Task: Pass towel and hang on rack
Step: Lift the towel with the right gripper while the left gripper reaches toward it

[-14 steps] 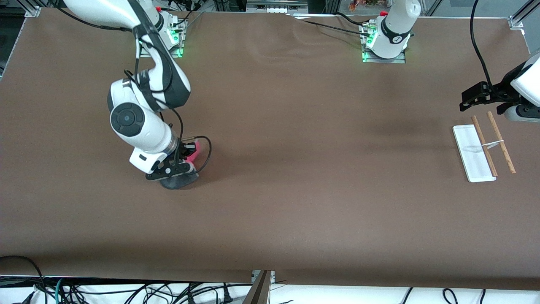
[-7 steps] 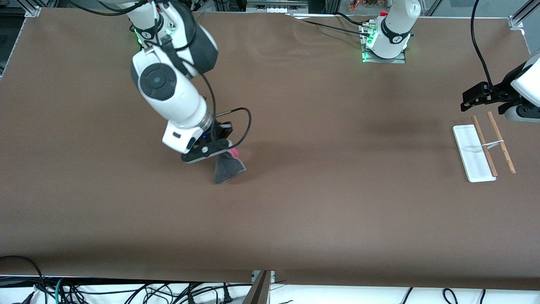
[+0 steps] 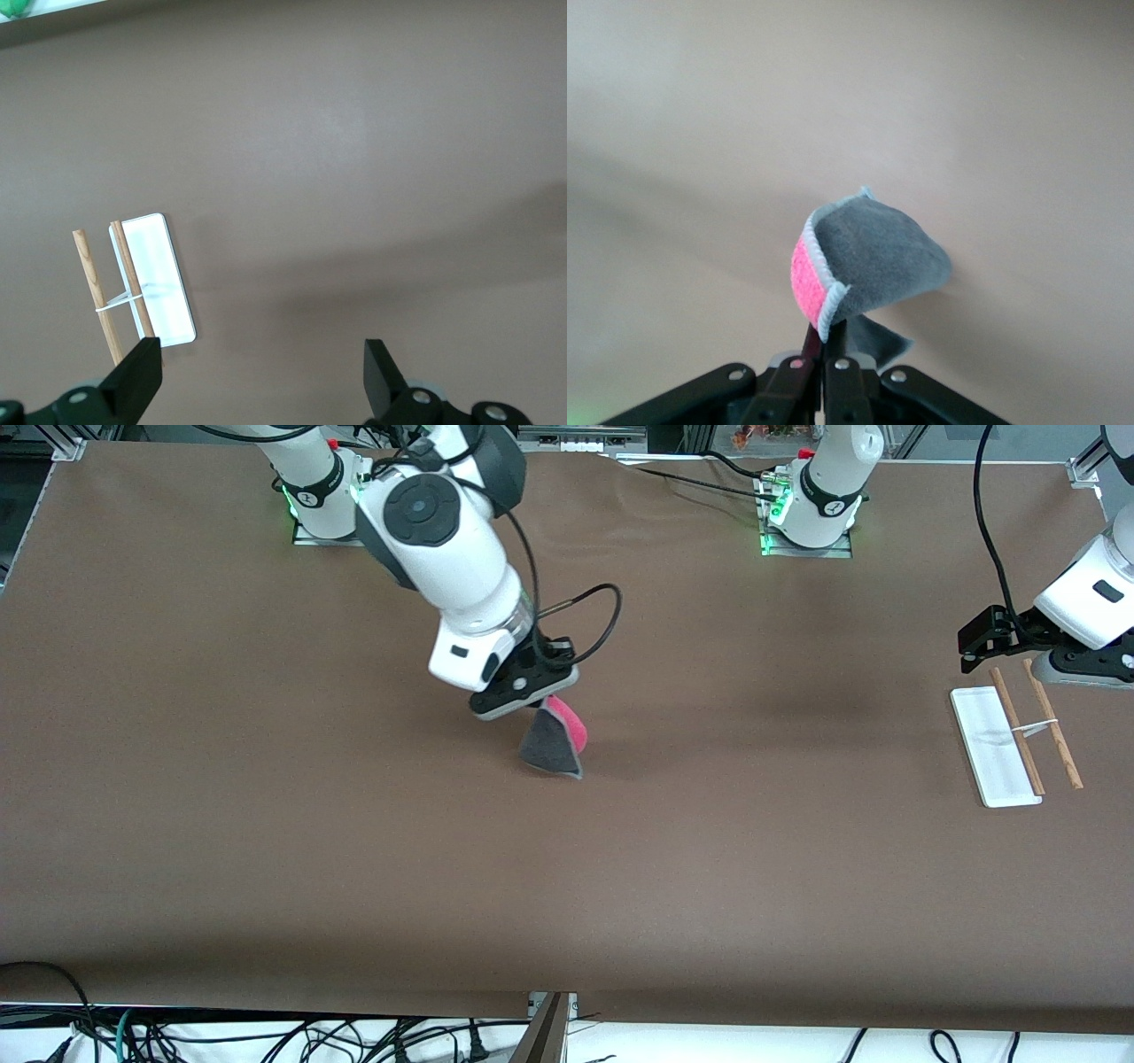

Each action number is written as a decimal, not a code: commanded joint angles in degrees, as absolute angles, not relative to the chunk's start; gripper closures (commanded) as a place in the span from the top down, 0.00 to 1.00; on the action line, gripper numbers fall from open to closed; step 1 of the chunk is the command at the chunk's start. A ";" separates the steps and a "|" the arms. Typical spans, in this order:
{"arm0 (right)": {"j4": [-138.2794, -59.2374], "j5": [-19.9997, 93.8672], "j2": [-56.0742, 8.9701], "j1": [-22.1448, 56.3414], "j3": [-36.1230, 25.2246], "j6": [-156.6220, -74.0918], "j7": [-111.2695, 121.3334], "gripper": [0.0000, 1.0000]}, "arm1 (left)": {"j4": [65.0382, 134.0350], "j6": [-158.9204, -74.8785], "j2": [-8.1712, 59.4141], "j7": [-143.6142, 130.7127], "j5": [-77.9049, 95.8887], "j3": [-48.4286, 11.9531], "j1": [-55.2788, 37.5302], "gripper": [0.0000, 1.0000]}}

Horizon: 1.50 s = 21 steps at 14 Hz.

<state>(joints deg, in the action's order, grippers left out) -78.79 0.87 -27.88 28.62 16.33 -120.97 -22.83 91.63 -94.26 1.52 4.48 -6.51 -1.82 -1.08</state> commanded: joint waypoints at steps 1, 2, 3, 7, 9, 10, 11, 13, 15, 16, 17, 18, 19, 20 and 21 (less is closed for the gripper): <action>-74.54 1.14 -31.11 32.07 16.26 -123.40 -26.71 0.00 | 89.65 -93.78 2.20 5.54 -6.59 -2.19 -1.14 1.00; -73.75 1.06 -31.72 33.12 16.26 -123.40 -26.81 0.00 | 88.43 -93.69 2.28 5.54 -6.07 -2.89 -1.23 1.00; -73.22 1.05 -31.90 33.92 16.26 -123.49 -26.72 0.00 | 87.63 -93.78 2.72 5.62 -6.15 -4.29 -1.40 1.00; -72.77 0.62 -32.43 36.82 16.17 -128.22 -26.63 0.00 | 86.49 -91.59 3.34 5.36 -6.06 -6.15 -1.23 1.00; -72.77 0.70 -32.61 37.44 16.17 -129.90 -26.54 0.00 | 87.27 -91.58 3.43 5.71 -4.84 -5.98 -1.23 1.00; -72.77 0.70 -32.52 37.53 16.17 -129.90 -26.54 0.00 | 87.28 -91.58 2.91 5.54 -4.92 -6.06 -3.49 1.00; -72.77 0.62 -32.26 37.88 16.17 -129.90 -26.54 0.00 | 88.06 -91.84 3.34 5.54 -5.70 -5.98 -5.26 1.00; -72.77 0.62 -31.99 38.06 16.26 -129.81 -26.54 0.00 | 91.91 -93.94 4.39 5.54 -6.68 -5.89 -5.63 1.00; -72.77 0.62 -31.90 38.32 16.26 -129.81 -26.46 0.00 | 95.53 -98.77 8.16 6.06 -6.77 -5.28 -5.10 1.00; -72.77 0.53 -31.90 38.41 16.26 -129.81 -26.19 0.00 | 95.89 -99.57 8.87 7.54 -6.42 -5.01 -4.75 1.00; -72.77 0.53 -31.90 38.50 16.26 -129.81 -26.02 0.00 | 95.89 -100.80 10.01 10.43 -6.16 -5.01 -4.66 1.00; -72.77 0.44 -31.90 38.76 16.26 -129.81 -26.02 0.00 | 95.98 -102.20 10.45 14.64 -5.98 -5.01 -4.57 1.00; -72.69 0.27 -31.90 39.02 16.26 -129.90 -26.02 0.00 | 95.80 -103.26 10.89 19.03 -4.85 -5.01 -3.87 1.00; -72.42 -0.08 -31.90 39.11 16.26 -129.90 -25.84 0.00 | 95.89 -104.75 11.42 24.21 -1.44 -4.92 -3.69 1.00; -72.16 -0.09 -31.90 39.29 16.26 -129.90 -25.75 0.00 | 96.24 -106.16 12.64 31.04 2.25 -4.83 -2.91 1.00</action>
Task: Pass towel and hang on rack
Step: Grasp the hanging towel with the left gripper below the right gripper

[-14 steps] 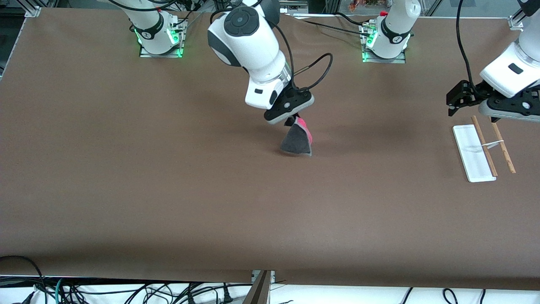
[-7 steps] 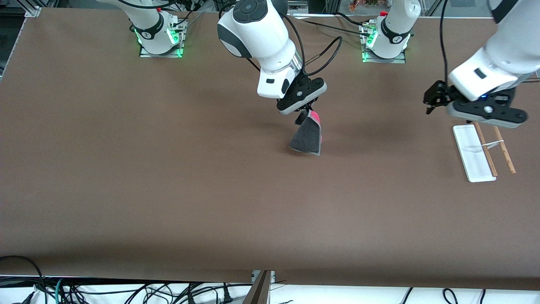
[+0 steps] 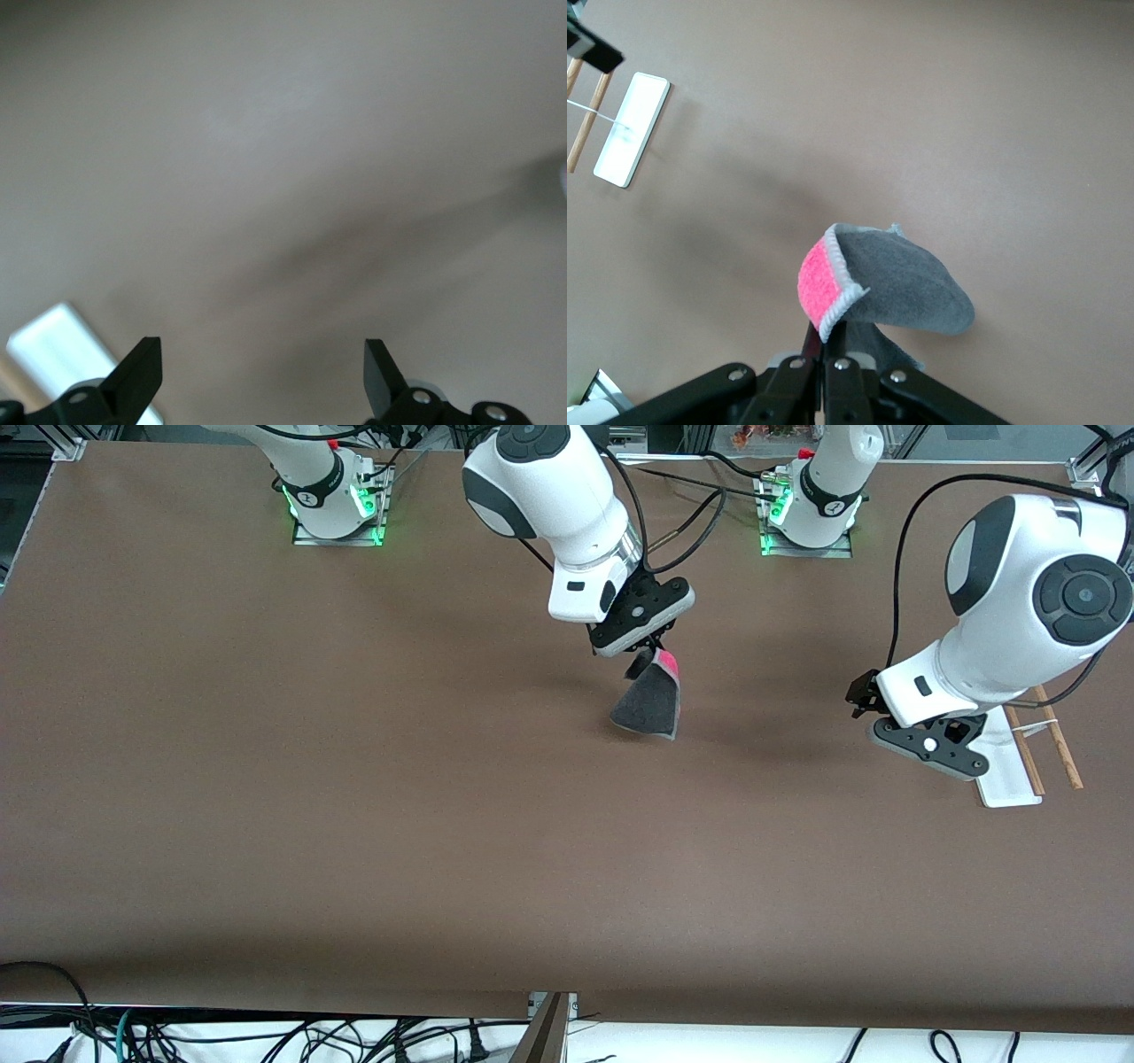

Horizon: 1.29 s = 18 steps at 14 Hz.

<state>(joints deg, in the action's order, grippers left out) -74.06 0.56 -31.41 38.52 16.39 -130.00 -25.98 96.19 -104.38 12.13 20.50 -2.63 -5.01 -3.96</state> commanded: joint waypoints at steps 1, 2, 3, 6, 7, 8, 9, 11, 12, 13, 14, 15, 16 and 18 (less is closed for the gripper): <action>-72.16 -0.09 -31.90 39.29 16.35 -129.99 -25.14 0.00 | 96.15 -108.09 14.66 35.81 5.85 -4.83 -2.73 1.00; -72.16 0.00 -31.90 39.29 16.35 -129.99 -23.92 0.00 | 96.33 -110.72 16.42 37.25 8.85 -4.83 -2.72 1.00; -72.16 0.00 -31.90 39.46 16.35 -129.90 -22.43 0.00 | 97.20 -112.22 17.91 37.87 11.40 -4.92 -2.72 1.00; -72.16 -0.09 -32.25 40.87 16.26 -130.08 -21.09 0.00 | 102.19 -119.41 21.17 43.13 22.29 -4.92 -5.79 1.00; -72.16 -0.09 -32.43 41.04 16.26 -130.08 -21.09 0.00 | 104.13 -120.92 21.96 43.68 26.50 -5.01 -6.06 1.00; -72.16 -0.09 -32.43 41.13 16.26 -130.25 -21.09 0.00 | 105.54 -121.11 22.84 44.03 30.89 -5.01 -7.11 1.00; -72.16 -0.09 -32.43 41.22 16.26 -130.25 -21.09 0.00 | 105.82 -121.29 23.29 45.08 32.42 -5.01 -8.25 1.00; -72.16 -0.09 -32.43 41.40 16.26 -130.25 -21.09 0.00 | 105.82 -124.79 24.08 50.76 32.61 -5.01 -10.27 1.00; -72.16 -0.09 -32.43 41.40 16.26 -130.25 -21.09 0.00 | 105.82 -125.24 24.69 54.72 32.69 -5.01 -10.37 1.00; -72.16 -0.09 -32.43 41.40 16.26 -130.25 -21.09 0.00 | 106.08 -125.24 25.22 57.80 32.70 -5.01 -10.28 1.00; -72.16 -0.09 -32.43 41.40 16.26 -130.25 -21.09 0.00 | 106.43 -125.24 25.49 61.40 32.78 -5.01 -10.20 1.00; -72.16 -0.09 -32.43 41.40 16.26 -130.25 -21.09 0.00 | 106.78 -125.24 25.49 64.57 32.78 -5.01 -10.11 1.00; -72.16 -0.09 -32.43 41.40 16.26 -130.25 -21.09 0.00 | 106.96 -125.16 25.49 67.21 32.70 -5.01 -9.85 1.00; -72.25 -0.09 -32.43 41.40 16.26 -130.17 -21.09 0.00 | 107.40 -125.16 25.40 69.51 32.61 -4.92 -9.58 1.00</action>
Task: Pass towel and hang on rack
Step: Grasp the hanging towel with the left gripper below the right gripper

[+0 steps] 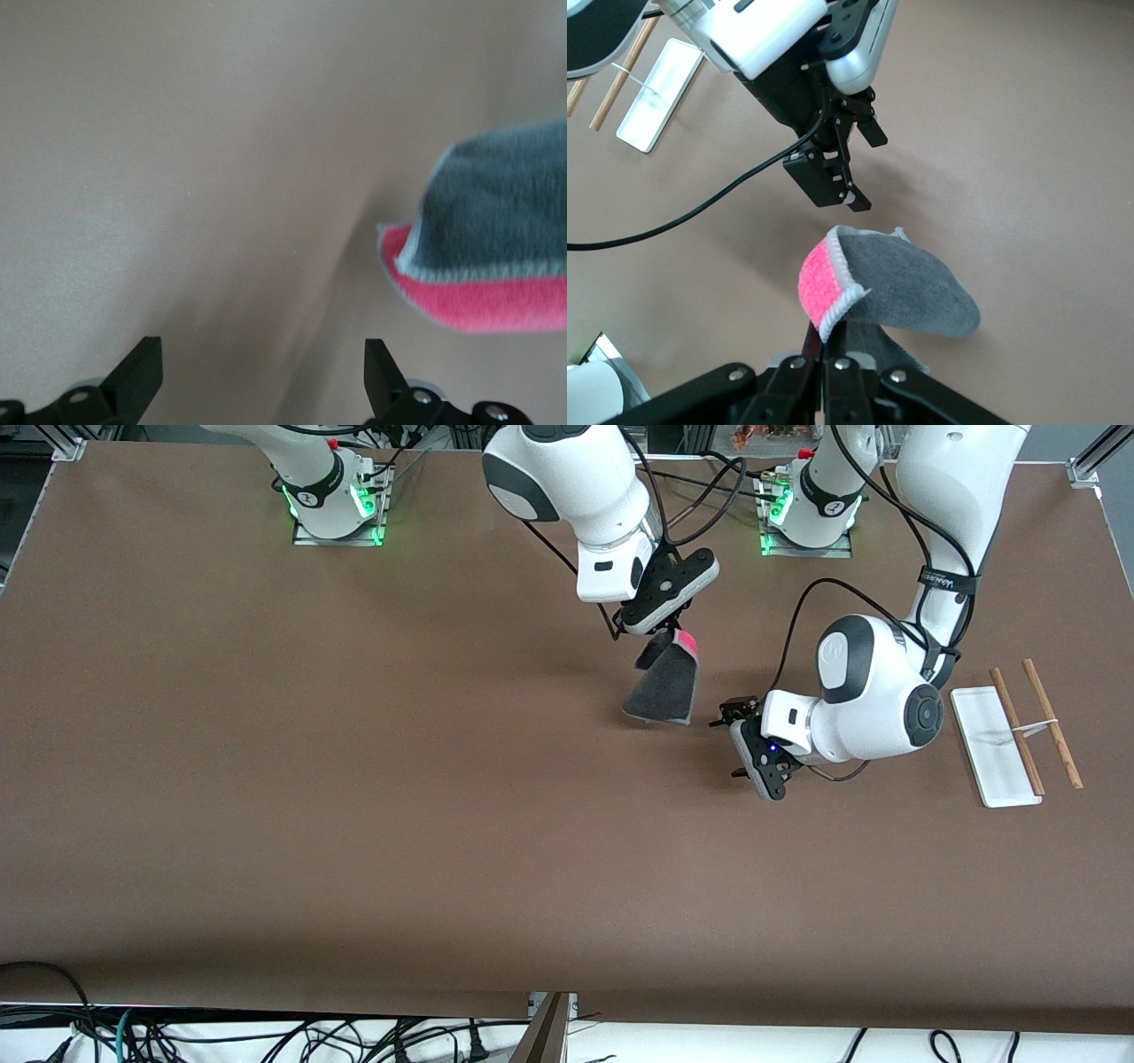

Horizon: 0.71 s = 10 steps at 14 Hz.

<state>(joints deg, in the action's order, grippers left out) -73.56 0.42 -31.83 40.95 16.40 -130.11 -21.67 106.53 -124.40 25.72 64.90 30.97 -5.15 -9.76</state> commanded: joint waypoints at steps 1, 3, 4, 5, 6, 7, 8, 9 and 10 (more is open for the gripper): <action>-72.25 -0.09 -32.43 41.40 16.26 -130.17 -21.09 0.00 | 107.32 -125.16 25.40 70.39 32.35 -5.01 -9.58 1.00; -72.25 -0.09 -32.52 41.40 16.26 -130.25 -21.01 0.00 | 107.31 -125.16 25.31 72.59 32.26 -5.10 -10.37 1.00; -72.25 -0.09 -32.52 41.40 16.17 -130.43 -20.92 0.00 | 107.31 -125.16 25.14 73.47 32.26 -5.36 -10.63 1.00; -72.25 -0.09 -32.78 41.40 16.17 -131.04 -20.83 0.00 | 107.31 -125.16 25.05 73.91 32.17 -5.45 -10.90 1.00; -72.16 -0.09 -33.31 41.40 16.17 -131.91 -20.83 0.00 | 107.40 -125.16 24.96 75.13 32.17 -5.54 -11.51 1.00; -72.16 -0.09 -33.57 41.40 16.17 -132.88 -20.83 0.00 | 107.49 -125.16 24.96 78.54 32.25 -5.54 -11.51 1.00; -72.16 -0.09 -33.92 41.40 16.17 -133.85 -20.83 0.00 | 107.66 -125.16 24.96 80.58 32.43 -5.62 -11.60 1.00; -72.16 -0.09 -34.27 41.40 16.17 -134.38 -20.83 0.00 | 107.67 -124.98 24.87 81.12 32.52 -5.71 -11.69 1.00; -72.16 -0.09 -34.54 41.40 16.17 -134.47 -20.83 0.00 | 107.67 -124.81 24.61 81.12 32.52 -5.89 -11.78 1.00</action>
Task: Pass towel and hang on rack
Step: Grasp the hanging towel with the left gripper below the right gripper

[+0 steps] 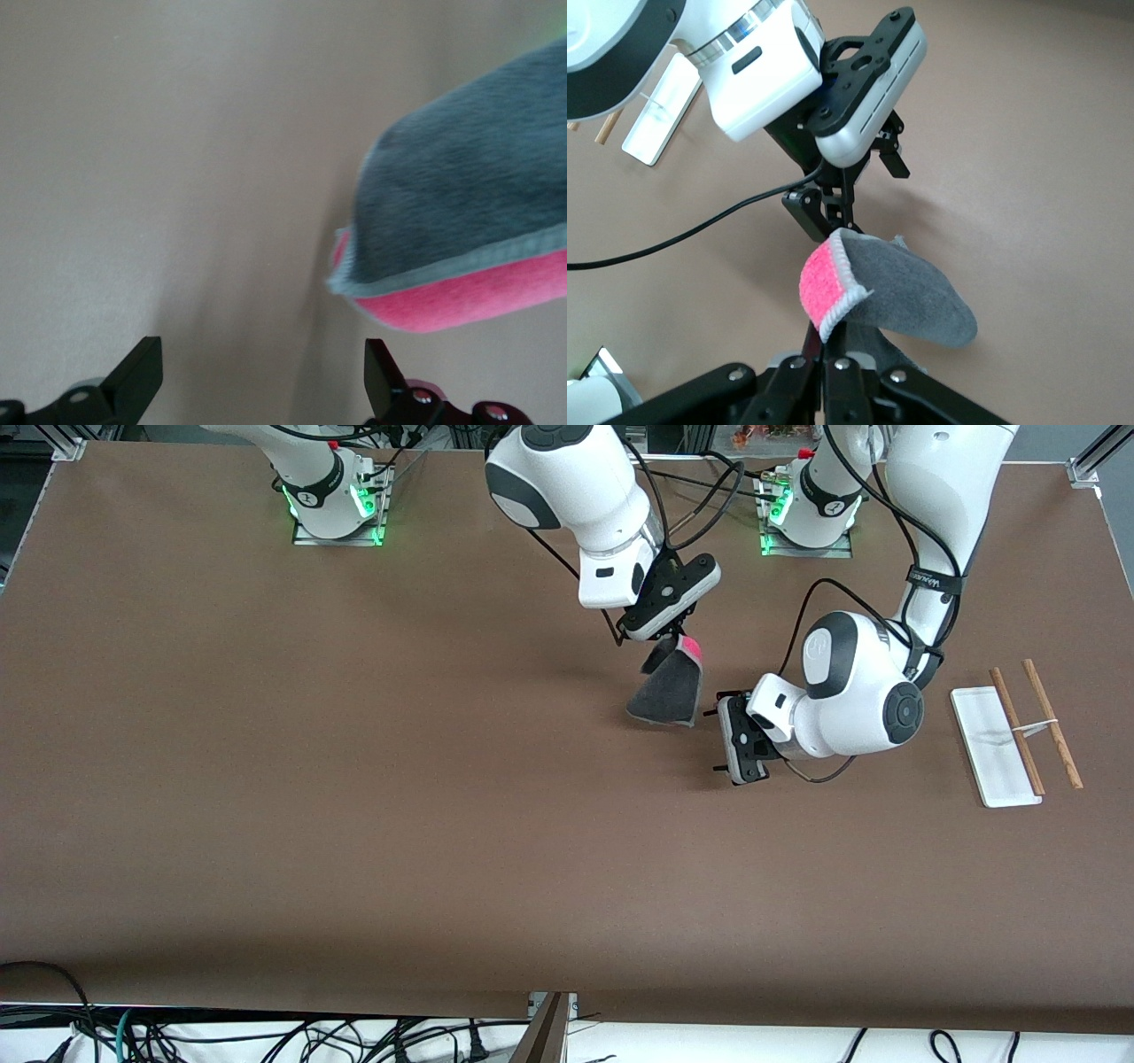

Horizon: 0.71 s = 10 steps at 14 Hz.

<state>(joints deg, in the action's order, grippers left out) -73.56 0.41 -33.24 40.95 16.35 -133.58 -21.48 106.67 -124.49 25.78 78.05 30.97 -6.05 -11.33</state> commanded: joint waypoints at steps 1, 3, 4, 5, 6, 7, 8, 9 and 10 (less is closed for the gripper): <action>-72.16 -0.09 -34.54 41.40 16.17 -134.56 -20.74 0.00 | 107.67 -124.72 24.61 81.12 32.78 -6.15 -11.78 1.00; -72.25 -0.09 -34.54 41.40 16.17 -134.47 -20.13 0.00 | 107.67 -124.89 24.70 80.25 33.40 -7.64 -11.86 1.00; -72.25 -0.09 -34.80 41.40 16.17 -134.47 -20.13 0.00 | 107.58 -125.24 24.78 80.07 33.49 -7.65 -11.95 1.00; -72.25 -0.35 -35.07 41.40 16.17 -134.56 -20.04 0.00 | 107.40 -125.33 24.87 79.46 33.49 -7.65 -12.39 1.00; -72.16 -0.87 -35.42 41.48 16.17 -134.73 -20.13 0.00 | 107.32 -125.42 24.96 79.45 33.49 -7.65 -12.65 1.00; -72.25 -1.14 -35.51 41.48 16.17 -135.35 -20.13 0.00 | 107.31 -125.94 24.96 79.54 33.49 -7.73 -12.92 1.00; -72.25 -1.14 -35.51 41.48 16.17 -135.44 -20.13 0.00 | 107.31 -126.03 24.96 79.54 33.57 -7.82 -13.27 1.00; -72.25 -1.14 -35.42 41.48 16.17 -135.44 -20.13 0.00 | 107.23 -126.12 25.05 79.63 33.49 -7.82 -13.45 0.91; -72.25 -1.14 -35.33 41.48 16.17 -135.35 -20.04 0.00 | 107.23 -126.12 25.22 79.98 33.05 -7.91 -13.45 0.70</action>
